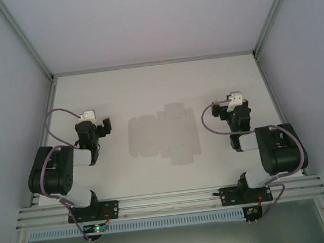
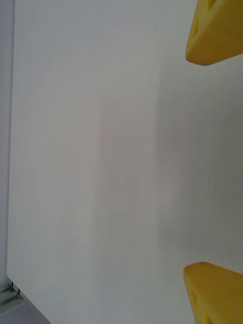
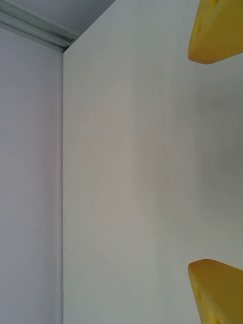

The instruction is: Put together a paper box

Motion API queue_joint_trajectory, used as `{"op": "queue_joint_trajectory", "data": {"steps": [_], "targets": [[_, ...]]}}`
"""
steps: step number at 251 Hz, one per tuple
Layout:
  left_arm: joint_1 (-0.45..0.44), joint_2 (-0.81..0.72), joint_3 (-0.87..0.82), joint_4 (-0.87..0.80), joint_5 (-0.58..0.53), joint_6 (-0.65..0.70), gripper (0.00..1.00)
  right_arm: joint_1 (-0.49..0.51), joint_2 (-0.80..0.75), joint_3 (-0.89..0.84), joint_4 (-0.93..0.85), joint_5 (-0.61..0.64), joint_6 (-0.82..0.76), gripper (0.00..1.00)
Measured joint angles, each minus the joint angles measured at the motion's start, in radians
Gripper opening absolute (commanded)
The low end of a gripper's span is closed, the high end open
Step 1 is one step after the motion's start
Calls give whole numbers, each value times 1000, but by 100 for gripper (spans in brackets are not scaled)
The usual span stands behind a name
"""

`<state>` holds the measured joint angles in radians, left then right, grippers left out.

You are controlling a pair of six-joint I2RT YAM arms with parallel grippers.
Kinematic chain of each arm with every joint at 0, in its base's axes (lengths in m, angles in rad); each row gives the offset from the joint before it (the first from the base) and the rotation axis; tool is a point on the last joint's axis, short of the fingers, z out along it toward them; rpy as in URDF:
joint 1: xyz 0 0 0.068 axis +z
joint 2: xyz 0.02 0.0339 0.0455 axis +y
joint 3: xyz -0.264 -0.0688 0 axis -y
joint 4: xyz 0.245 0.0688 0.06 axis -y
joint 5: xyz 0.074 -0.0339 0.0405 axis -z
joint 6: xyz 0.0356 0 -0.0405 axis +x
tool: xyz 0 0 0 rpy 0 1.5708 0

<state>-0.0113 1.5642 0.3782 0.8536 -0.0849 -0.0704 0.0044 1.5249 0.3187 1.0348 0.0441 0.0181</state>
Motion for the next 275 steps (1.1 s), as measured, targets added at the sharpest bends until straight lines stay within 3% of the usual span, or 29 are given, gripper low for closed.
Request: {"op": "queue_joint_trajectory", "data": {"steps": [159,216,275], "targets": [[0,-5,4,-11,-2,0,100,0,-26,9,-64,-27,0,98],[0,-232,66,-244,-11,-16,100,38,-243,94,-319,23,4,98],[-3,-403,229,-545,93,-104,100,114,-372,255,-618,79,63,98]]}}
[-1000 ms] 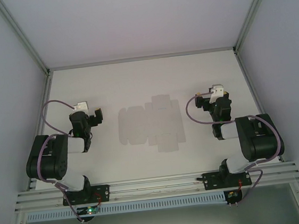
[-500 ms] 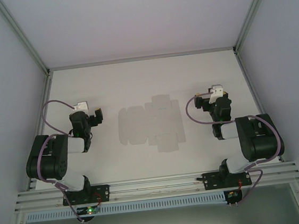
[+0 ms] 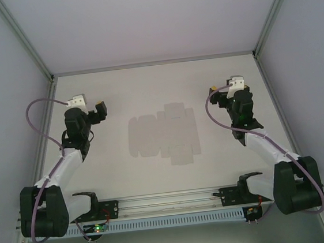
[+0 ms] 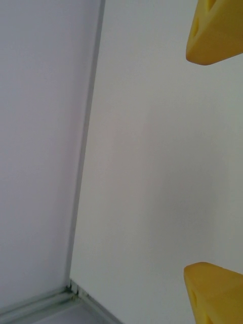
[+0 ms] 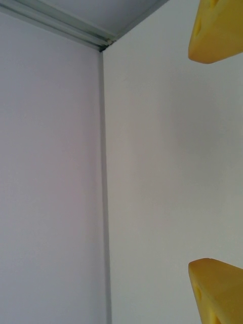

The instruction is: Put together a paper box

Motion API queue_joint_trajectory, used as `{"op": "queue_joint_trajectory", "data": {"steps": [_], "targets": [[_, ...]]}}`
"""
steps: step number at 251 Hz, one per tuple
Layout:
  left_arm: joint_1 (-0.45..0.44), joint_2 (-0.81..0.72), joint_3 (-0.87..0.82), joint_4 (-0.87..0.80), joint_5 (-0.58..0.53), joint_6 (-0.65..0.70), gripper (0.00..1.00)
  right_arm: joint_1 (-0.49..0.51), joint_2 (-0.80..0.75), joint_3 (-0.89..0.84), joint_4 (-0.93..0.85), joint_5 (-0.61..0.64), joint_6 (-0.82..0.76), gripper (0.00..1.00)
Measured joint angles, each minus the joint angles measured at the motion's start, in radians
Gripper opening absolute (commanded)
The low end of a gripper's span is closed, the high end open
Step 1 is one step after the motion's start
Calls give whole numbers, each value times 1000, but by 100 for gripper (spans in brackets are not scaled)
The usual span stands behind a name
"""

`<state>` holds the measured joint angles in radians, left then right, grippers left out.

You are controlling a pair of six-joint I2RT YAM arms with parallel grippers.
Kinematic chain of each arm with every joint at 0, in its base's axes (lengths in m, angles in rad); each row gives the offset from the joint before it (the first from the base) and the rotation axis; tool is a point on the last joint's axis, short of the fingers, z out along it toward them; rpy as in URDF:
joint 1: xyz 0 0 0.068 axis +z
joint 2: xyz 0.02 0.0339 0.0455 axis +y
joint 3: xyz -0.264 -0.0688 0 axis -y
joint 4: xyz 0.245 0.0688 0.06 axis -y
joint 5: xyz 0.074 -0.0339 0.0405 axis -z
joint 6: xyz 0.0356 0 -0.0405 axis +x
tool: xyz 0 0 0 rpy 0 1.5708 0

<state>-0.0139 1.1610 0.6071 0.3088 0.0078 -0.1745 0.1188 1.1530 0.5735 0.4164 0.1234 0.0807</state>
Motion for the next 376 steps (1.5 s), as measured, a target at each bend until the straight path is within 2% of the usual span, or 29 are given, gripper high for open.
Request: {"op": "queue_joint_trajectory", "data": {"steps": [30,57,108,168,208,249,281,297,332,376], "targets": [[-4,-45,-20,-52,26,-22,100,41,-27,0,-60,16,2,98],[-6,-66,-61,-66,-3,-25,100,40,-48,-42,-58,48,0,98],[-12,15,-47,-78,47,-76,100,44,-18,-45,-74,6,66,98],[-158,108,87,-218,74,-210,100,175,134,131,-227,-78,208,98],[-200,164,139,-320,115,-290,100,271,249,200,-357,-148,288,91],[-244,290,186,-406,214,-340,100,331,359,232,-464,-170,349,82],[-254,346,186,-436,271,-365,100,335,425,232,-513,-174,376,77],[-254,360,186,-436,290,-373,100,335,449,232,-528,-173,385,69],[-254,388,186,-436,341,-385,100,335,490,232,-541,-167,396,63],[-254,393,186,-435,388,-391,100,332,506,224,-512,-150,415,46]]}}
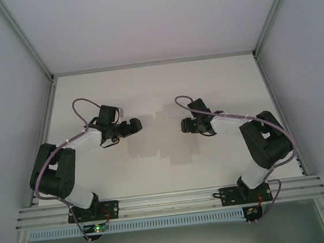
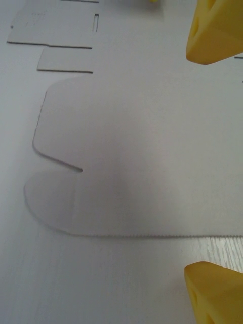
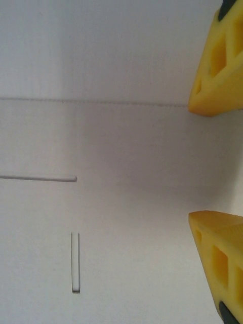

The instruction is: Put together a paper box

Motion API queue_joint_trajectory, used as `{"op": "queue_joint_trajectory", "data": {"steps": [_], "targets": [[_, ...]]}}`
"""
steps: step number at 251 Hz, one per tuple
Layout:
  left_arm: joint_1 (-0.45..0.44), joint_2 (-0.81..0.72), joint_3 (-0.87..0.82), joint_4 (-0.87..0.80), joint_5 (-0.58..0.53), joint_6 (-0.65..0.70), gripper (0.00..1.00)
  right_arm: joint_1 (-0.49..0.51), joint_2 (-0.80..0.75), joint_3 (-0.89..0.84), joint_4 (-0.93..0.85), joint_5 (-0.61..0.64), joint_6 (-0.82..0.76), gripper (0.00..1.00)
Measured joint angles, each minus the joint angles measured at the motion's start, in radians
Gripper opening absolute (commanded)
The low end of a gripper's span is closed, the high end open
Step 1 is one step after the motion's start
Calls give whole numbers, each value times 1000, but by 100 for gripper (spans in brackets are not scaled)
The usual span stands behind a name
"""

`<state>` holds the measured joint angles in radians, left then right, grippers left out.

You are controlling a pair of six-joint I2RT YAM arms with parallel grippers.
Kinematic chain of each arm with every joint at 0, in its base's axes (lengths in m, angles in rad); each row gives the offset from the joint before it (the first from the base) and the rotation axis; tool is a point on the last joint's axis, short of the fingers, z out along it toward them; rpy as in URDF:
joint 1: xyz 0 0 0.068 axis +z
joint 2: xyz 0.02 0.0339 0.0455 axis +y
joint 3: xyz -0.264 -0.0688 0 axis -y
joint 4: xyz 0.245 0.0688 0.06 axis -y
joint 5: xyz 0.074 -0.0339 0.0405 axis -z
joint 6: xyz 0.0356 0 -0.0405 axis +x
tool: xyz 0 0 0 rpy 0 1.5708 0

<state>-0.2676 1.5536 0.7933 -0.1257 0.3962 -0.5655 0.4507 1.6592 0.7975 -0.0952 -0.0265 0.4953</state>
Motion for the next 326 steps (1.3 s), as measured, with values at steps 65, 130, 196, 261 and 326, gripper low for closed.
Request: {"op": "queue_joint_trajectory", "data": {"steps": [65,130,196,261,326], "targets": [[0,5,0,-2,19,-1,100,-11,-9,-42,49,37,21,35],[0,44,15,-47,-6,3,100,-16,-11,-52,62,44,30,28],[3,54,19,-39,38,3,100,-16,-13,-54,65,44,30,22],[1,64,11,16,131,-19,100,-16,-15,-69,95,64,30,18],[8,38,-62,160,169,-107,100,-17,-35,-111,151,72,34,17]]}}
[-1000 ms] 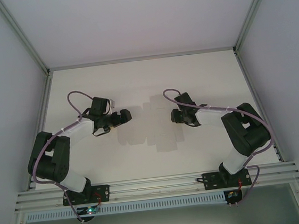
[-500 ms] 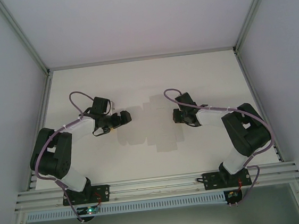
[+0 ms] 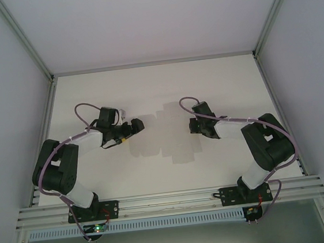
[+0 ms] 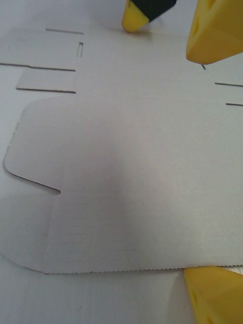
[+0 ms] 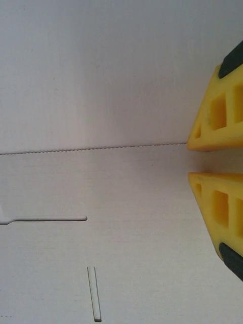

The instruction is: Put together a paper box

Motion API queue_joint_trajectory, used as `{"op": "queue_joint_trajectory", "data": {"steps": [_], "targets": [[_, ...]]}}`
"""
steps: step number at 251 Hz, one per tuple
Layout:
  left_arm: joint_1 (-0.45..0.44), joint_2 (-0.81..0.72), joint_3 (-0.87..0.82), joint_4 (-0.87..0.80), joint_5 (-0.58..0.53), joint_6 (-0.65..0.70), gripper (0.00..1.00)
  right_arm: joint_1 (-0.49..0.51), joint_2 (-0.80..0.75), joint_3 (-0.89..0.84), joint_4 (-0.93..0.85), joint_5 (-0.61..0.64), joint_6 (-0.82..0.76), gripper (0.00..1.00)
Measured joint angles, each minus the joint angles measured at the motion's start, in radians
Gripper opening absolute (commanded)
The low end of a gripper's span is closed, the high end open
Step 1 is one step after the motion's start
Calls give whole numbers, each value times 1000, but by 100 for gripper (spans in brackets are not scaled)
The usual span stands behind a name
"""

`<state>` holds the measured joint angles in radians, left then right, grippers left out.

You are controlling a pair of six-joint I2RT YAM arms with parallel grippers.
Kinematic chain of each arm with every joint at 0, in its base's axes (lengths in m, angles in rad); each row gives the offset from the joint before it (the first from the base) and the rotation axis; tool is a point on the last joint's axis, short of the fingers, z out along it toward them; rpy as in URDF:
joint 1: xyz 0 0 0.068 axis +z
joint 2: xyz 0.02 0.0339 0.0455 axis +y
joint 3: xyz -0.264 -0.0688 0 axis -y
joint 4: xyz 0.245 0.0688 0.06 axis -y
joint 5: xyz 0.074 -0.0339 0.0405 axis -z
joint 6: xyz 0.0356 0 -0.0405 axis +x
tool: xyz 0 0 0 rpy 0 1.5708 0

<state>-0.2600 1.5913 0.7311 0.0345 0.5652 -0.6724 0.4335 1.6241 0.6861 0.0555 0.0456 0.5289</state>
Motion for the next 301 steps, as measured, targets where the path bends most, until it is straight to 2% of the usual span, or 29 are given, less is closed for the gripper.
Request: {"op": "queue_joint_trajectory", "data": {"steps": [67,105,131,165,216,265,291,301], "targets": [[0,-95,-95,274,90,-161,100,-16,-40,-50,18,60,12,17],[-49,-121,-104,491,209,-252,96,-10,-45,-58,43,10,23,17],[-82,-132,-102,507,239,-253,89,-7,-51,-67,59,-18,26,17],[-101,-145,-69,401,224,-196,81,-8,-60,-80,71,-37,27,19],[-127,-235,-35,186,137,-79,52,-8,-84,-102,76,-81,27,24],[-127,-305,-35,84,83,-23,17,-17,-175,-142,11,-142,15,31],[-127,-339,-37,84,76,-15,13,-40,-261,-169,-44,-177,4,36],[-127,-354,-37,84,73,-15,8,-56,-307,-180,-59,-194,1,40]]}}
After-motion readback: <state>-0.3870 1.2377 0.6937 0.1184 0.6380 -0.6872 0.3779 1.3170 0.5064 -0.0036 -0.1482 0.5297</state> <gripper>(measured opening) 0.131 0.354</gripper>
